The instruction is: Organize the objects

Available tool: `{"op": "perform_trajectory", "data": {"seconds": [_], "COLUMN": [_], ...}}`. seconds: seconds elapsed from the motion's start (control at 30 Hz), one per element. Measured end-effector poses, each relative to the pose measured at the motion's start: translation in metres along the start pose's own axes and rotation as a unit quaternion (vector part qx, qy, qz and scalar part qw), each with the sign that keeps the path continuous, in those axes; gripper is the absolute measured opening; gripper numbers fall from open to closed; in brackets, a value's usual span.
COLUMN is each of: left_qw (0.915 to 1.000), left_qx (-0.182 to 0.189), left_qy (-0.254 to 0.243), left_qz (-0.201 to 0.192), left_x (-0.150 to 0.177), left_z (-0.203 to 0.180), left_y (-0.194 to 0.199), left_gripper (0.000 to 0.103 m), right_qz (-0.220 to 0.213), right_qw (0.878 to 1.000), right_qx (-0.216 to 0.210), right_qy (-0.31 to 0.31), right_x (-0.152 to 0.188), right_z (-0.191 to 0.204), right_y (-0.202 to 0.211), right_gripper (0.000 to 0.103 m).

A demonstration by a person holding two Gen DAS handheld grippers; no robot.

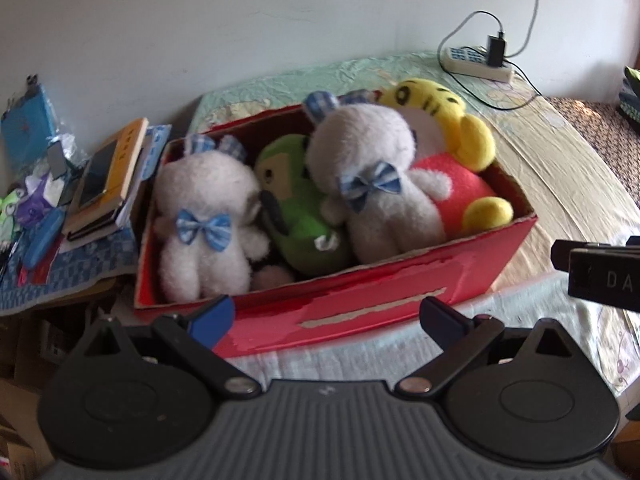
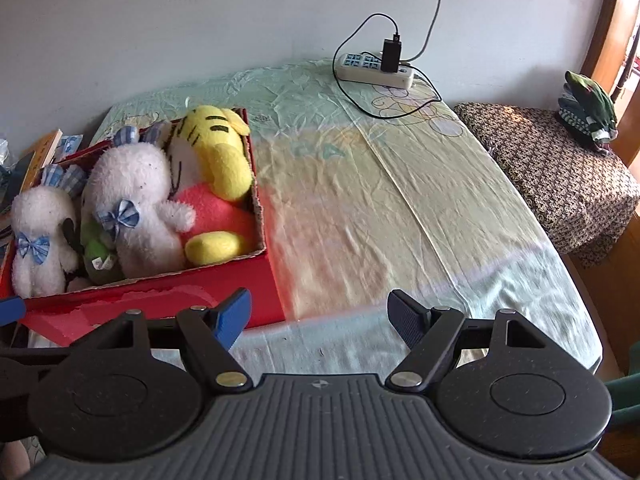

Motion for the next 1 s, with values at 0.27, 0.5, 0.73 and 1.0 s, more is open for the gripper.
{"op": "perform_trajectory", "data": {"seconds": [0.27, 0.5, 0.73, 1.0], "left_qw": [0.9985, 0.9953, 0.9934, 0.9940], "left_qx": [-0.036, -0.073, -0.092, -0.096], "left_qy": [0.041, 0.061, 0.064, 0.048], "left_qz": [0.009, 0.018, 0.025, 0.023], "left_x": [0.016, 0.025, 0.022, 0.005], "left_z": [0.030, 0.047, 0.047, 0.034], "left_y": [0.013, 0.028, 0.034, 0.033], "left_gripper": [0.100, 0.100, 0.100, 0.100], "right_qz": [-0.010, -0.005, 0.005, -0.013], "right_qw": [0.999, 0.995, 0.994, 0.996], "right_qx": [-0.039, -0.074, -0.088, -0.071], "right_qy": [0.031, 0.061, 0.069, 0.058], "right_x": [0.001, 0.006, 0.007, -0.010], "right_z": [0.025, 0.046, 0.044, 0.028], "right_y": [0.009, 0.019, 0.023, 0.027], "right_gripper": [0.077, 0.077, 0.077, 0.080]}}
Point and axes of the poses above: each gripper's, at about its wrist camera, not at the fingertips, and y roughly against the way its jaws point, z to its left, x to its underside, the point moved 10 cm from there along -y, roughly the way its jaws point, and after that the axes turned 13 degrees about -y, right-handed, at the moved point
